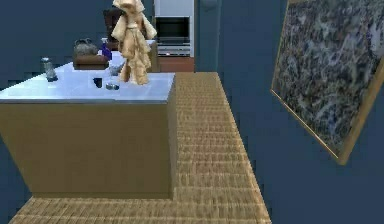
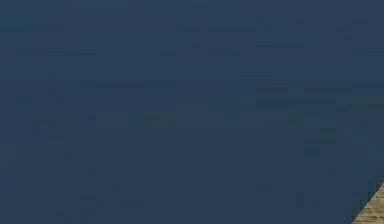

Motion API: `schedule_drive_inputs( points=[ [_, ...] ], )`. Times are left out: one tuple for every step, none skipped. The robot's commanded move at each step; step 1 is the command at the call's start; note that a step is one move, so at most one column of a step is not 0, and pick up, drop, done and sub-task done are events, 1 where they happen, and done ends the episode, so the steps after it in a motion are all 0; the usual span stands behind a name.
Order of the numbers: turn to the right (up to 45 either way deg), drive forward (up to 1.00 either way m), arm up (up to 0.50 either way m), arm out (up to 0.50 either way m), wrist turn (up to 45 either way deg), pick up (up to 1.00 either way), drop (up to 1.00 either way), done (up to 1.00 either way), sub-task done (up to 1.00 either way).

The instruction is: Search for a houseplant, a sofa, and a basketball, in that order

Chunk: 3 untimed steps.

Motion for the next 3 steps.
schedule_drive_inputs(
  points=[
    [0.0, 1.0, 0.0, 0.0, 0.0, 0.0, 0.0, 0.0, 0.0],
    [18.0, 0.0, 0.0, 0.0, 0.0, 0.0, 0.0, 0.0, 0.0],
    [0.0, 0.15, 0.0, 0.0, 0.0, 0.0, 0.0, 0.0, 0.0]
  ],
)
